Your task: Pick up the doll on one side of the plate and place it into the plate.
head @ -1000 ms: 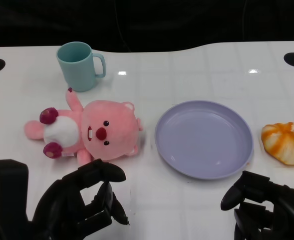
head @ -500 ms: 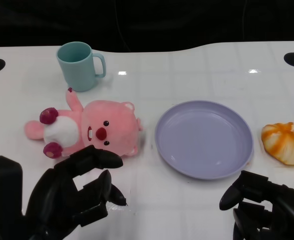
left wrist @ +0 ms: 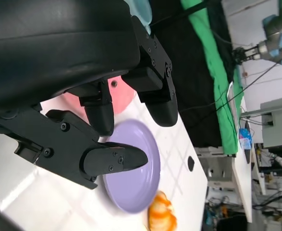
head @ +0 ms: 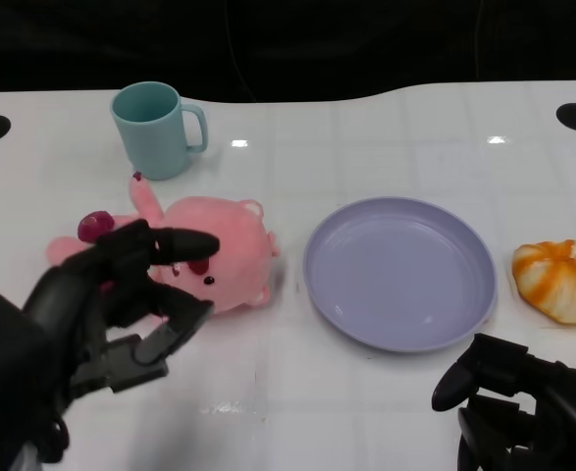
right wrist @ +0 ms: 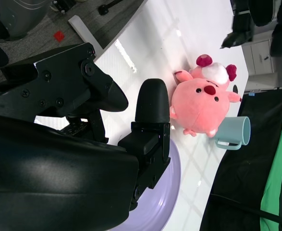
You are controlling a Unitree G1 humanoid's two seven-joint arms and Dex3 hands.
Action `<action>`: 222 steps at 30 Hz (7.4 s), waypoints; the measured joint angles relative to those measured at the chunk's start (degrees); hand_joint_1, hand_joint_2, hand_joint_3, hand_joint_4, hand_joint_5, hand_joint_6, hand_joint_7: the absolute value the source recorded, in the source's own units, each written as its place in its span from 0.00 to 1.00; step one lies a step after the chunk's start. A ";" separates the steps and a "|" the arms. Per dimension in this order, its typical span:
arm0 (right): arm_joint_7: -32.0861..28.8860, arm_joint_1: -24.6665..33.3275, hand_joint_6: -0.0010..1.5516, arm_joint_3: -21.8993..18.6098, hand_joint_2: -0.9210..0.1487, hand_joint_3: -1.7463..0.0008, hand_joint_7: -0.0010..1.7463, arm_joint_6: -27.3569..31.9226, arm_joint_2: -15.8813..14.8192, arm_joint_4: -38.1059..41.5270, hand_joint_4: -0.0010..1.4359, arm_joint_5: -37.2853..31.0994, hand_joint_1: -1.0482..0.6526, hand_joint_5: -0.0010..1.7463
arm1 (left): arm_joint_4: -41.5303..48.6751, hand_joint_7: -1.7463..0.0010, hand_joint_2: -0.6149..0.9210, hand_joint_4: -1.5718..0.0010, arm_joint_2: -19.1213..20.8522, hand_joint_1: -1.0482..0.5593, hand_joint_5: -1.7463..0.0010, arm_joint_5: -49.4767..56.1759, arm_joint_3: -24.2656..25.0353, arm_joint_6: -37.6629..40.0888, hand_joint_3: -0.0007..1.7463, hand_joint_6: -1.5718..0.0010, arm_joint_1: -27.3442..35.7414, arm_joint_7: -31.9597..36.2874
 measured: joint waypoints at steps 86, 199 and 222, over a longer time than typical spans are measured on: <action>-0.28 2.19 0.33 -0.46 0.22 0.38 0.87 1.94 -0.15 -2.64 0.46 0.00 0.55 1.00 | 93.89 0.98 0.99 0.45 1.88 0.48 0.36 53.58 -30.53 -22.66 0.01 0.26 -50.49 20.50; -0.33 2.20 0.32 0.69 0.23 0.35 0.89 2.01 0.01 -3.00 0.47 -0.38 0.57 1.00 | 80.00 1.00 1.00 1.00 -16.66 0.13 0.91 46.56 -31.52 -18.55 0.23 0.90 -58.96 5.96; 0.13 2.39 0.33 0.43 0.23 0.36 0.88 1.70 -0.20 -2.90 0.47 -0.16 0.56 1.00 | 53.77 0.98 1.00 0.97 -8.08 0.15 0.89 32.02 -21.68 -18.31 0.17 0.93 -42.61 -5.66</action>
